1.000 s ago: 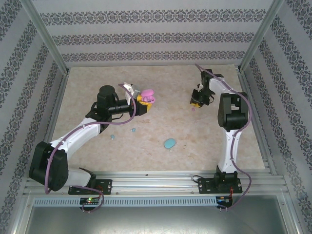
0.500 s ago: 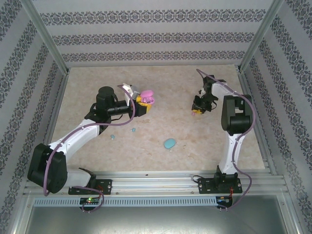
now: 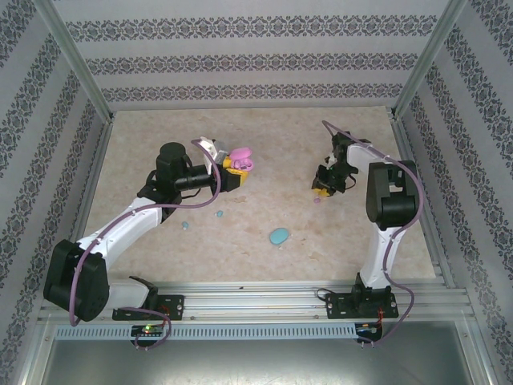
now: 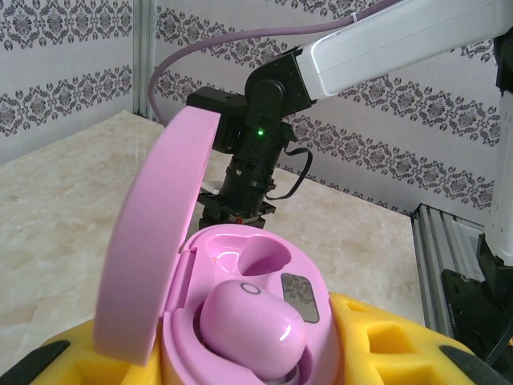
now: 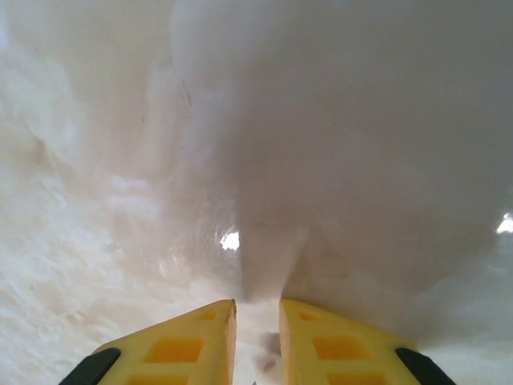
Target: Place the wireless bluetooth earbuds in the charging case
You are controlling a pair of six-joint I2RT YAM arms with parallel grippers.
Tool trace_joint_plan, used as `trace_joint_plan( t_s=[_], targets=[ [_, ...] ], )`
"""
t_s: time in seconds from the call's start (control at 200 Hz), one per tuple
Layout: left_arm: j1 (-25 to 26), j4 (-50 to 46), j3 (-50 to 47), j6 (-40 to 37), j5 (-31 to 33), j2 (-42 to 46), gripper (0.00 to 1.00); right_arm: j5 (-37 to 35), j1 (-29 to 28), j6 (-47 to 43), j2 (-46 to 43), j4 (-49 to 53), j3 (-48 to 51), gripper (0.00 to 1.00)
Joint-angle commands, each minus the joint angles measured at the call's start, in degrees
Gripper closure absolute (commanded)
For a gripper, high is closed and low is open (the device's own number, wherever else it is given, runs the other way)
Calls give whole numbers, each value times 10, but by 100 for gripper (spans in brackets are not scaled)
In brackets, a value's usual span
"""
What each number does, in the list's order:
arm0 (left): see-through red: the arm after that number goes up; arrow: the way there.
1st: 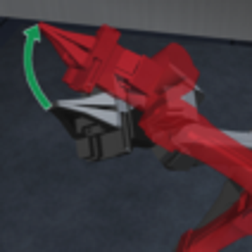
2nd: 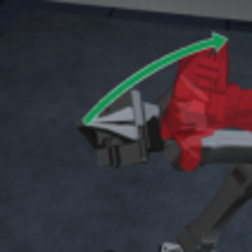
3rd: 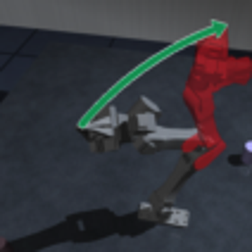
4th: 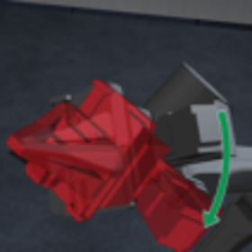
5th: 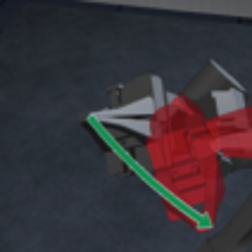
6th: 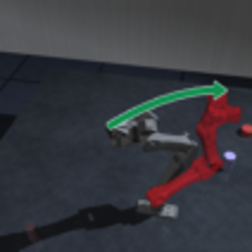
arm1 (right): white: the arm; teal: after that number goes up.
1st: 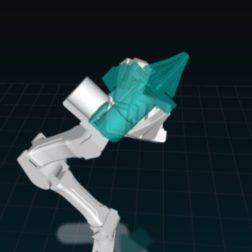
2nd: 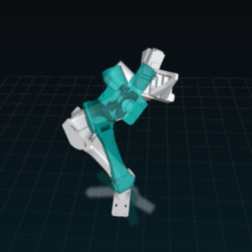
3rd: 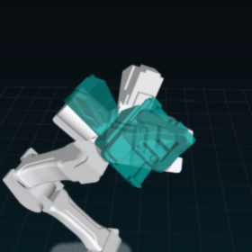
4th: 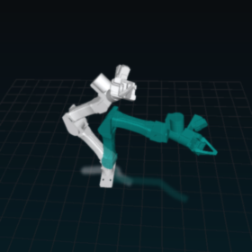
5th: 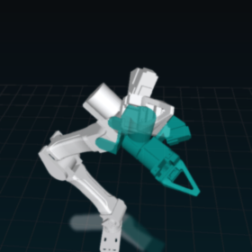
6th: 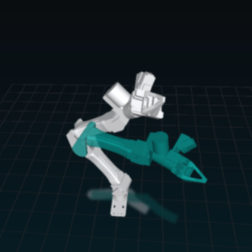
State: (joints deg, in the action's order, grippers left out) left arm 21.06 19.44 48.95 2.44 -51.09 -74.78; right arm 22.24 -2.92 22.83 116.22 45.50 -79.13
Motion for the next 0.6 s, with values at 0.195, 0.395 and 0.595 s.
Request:
trace_joint_plan(
  t_s=[0.195,0.395,0.595],
  targets=[
    [8,3,-10,-12,-4,18,74,11,-29,25,-57,54,55,76],
    [8,-3,-9,-16,-4,19,74,-25,-32,22,-90,75,43,75],
    [9,0,-10,-16,-6,21,74,-39,-40,26,-121,57,64,75]
  ],
)
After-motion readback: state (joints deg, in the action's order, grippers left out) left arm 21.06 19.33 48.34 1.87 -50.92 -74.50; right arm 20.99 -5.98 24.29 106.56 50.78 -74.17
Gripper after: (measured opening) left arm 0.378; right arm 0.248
